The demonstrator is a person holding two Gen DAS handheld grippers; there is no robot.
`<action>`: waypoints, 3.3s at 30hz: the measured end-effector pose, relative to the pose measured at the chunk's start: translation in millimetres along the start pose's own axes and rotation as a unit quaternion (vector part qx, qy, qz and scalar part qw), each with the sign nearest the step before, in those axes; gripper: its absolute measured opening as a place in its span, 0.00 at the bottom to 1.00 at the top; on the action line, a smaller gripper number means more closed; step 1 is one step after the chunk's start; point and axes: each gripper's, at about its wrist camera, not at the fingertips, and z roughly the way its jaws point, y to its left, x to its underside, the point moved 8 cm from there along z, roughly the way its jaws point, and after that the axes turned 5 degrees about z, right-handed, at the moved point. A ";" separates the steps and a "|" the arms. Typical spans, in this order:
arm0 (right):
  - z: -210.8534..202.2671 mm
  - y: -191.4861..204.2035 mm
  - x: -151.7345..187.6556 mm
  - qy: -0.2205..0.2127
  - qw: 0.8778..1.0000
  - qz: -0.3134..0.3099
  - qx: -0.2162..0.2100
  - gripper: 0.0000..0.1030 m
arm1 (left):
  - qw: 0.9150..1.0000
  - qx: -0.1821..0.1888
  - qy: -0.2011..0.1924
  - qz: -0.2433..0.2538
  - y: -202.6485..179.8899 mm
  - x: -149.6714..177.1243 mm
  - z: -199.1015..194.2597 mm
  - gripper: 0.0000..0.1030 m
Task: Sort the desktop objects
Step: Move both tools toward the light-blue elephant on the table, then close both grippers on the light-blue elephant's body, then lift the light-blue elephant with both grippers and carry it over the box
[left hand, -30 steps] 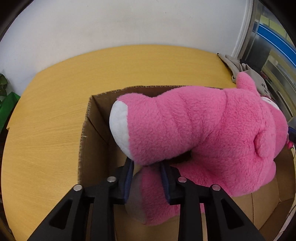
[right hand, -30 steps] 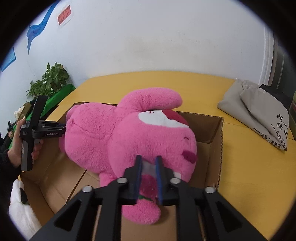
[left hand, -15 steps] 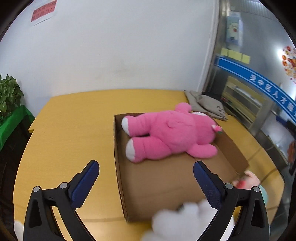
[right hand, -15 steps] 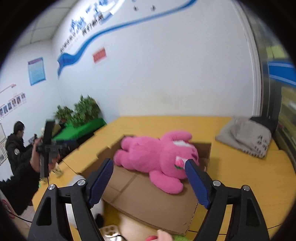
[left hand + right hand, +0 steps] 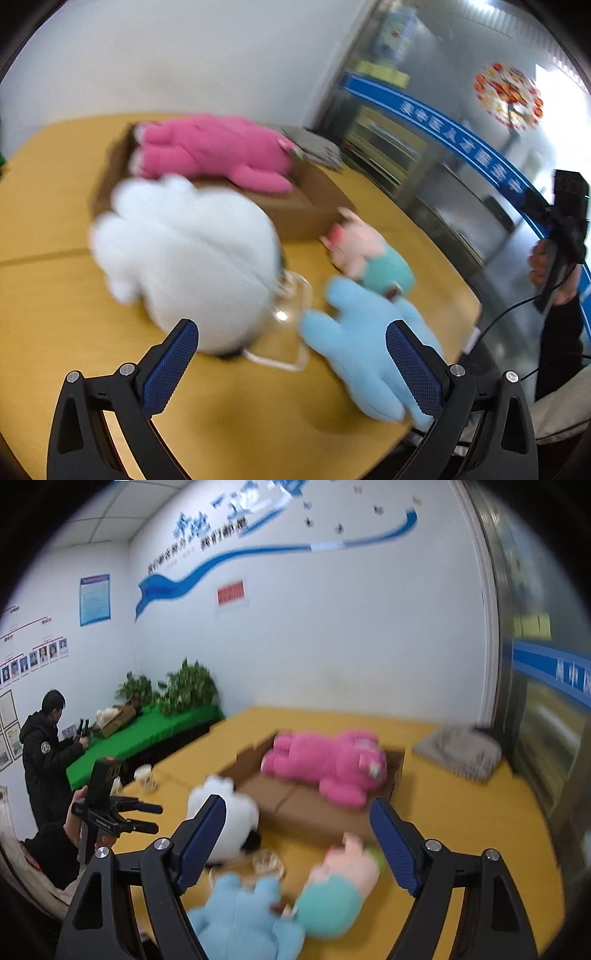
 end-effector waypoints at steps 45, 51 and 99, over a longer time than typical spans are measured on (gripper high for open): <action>131.1 18.4 192.3 0.180 0.974 0.131 -0.045 0.22 | 0.988 0.076 0.042 -0.130 -6.4 71.4 58.0 0.21; 99.3 40.6 145.5 0.111 0.989 0.086 -0.035 0.21 | 0.992 0.077 -0.016 -0.094 -19.2 25.0 10.6 0.21; 441.4 21.6 -62.7 0.127 0.991 0.027 -0.034 0.20 | 0.992 -0.102 0.046 -0.061 282.3 -204.3 83.1 0.21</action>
